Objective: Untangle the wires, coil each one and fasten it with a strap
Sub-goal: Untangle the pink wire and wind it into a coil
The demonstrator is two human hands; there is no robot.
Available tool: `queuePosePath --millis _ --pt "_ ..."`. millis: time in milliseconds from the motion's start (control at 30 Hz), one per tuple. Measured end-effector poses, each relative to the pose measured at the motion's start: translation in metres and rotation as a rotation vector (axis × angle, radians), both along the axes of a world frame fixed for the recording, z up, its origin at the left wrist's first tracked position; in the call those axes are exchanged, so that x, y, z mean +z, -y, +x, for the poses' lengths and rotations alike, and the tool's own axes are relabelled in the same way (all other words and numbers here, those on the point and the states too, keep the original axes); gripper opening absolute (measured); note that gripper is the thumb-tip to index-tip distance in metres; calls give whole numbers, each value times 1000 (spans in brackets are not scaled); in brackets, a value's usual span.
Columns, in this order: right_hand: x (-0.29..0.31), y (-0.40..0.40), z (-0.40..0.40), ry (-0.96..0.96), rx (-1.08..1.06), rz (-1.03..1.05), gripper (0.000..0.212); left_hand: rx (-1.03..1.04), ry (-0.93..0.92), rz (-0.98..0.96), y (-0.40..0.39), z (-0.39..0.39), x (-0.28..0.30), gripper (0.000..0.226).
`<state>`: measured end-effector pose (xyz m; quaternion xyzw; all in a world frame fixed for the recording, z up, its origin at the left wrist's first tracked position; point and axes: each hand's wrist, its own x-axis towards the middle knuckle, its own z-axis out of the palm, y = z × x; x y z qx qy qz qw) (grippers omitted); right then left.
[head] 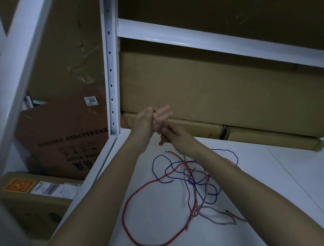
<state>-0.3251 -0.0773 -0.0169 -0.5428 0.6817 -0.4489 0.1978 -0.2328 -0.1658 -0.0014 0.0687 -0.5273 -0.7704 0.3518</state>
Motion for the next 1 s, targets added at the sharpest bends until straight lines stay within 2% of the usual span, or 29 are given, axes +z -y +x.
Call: queuePosePath --millis 100,167,233,367,467,533,633,733,800,900,1000 --pt "-10 -7 7 -99 -14 103 22 68 -73 188 5 -8 6 22" --pt "-19 -15 12 -227 -19 172 22 125 -105 176 9 -12 4 21" --pt "-25 -24 15 -336 -23 135 22 195 -20 -9 11 -14 2 20" --pt "-20 -45 9 -591 -64 45 19 335 270 -629 11 -12 -11 23" --pt "-11 -57 -2 -755 -146 -79 16 373 367 -927 14 -10 -25 14" --pt "-4 -64 -8 -801 -222 -187 15 363 420 -1016 12 -10 -29 9" --pt "2 -63 -14 -774 -421 -296 17 263 431 -993 2 -13 -27 13" --pt "6 -60 -12 -538 -609 -448 13 192 338 -973 -9 -10 -24 24" --pt "9 -59 -10 -425 -604 -572 9 168 306 -893 -14 -5 -24 31" --pt "12 -58 -8 -479 -496 -680 9 87 247 -736 -15 1 -23 40" --pt "17 -54 -8 -242 -376 -562 9 -17 215 -580 -17 9 -21 45"
